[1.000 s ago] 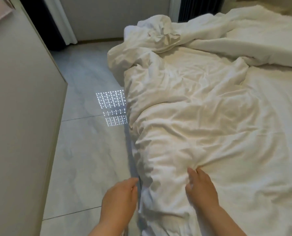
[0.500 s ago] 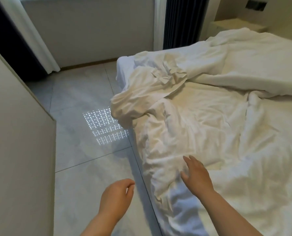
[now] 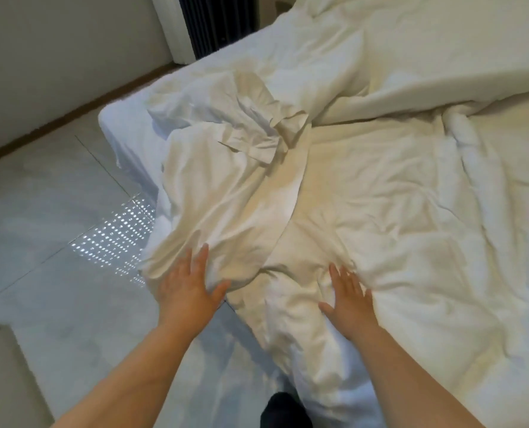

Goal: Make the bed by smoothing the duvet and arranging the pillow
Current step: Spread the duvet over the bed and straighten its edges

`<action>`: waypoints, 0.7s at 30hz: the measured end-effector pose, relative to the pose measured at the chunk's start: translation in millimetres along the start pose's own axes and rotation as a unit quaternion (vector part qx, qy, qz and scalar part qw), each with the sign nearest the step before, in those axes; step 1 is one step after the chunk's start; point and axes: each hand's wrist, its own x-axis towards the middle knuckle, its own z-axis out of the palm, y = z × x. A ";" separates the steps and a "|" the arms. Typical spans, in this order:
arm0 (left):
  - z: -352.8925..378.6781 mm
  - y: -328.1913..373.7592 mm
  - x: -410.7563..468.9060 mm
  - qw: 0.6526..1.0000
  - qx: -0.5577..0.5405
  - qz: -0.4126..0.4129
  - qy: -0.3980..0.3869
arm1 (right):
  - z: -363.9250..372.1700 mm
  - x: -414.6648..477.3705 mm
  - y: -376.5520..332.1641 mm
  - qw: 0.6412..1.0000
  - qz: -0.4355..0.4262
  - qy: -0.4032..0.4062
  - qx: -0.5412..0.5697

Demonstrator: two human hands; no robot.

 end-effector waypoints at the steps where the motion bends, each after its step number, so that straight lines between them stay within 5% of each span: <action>1: -1.9 8.0 24.7 1.000 -0.012 0.001 -0.004 | 2.3 5.0 -0.8 1.000 0.008 -0.006 -0.008; 9: -11.6 18.0 147.2 0.996 -0.055 -0.056 -0.038 | -12.6 21.9 -19.4 0.998 0.060 -0.034 0.004; 13: -18.3 -4.1 169.7 0.988 -0.149 -0.041 -0.021 | -24.9 22.1 -34.2 0.988 0.118 -0.018 0.094; 21: -82.7 -73.2 217.3 0.966 -0.234 0.100 -0.044 | -72.6 34.4 -141.5 0.901 0.165 0.280 0.287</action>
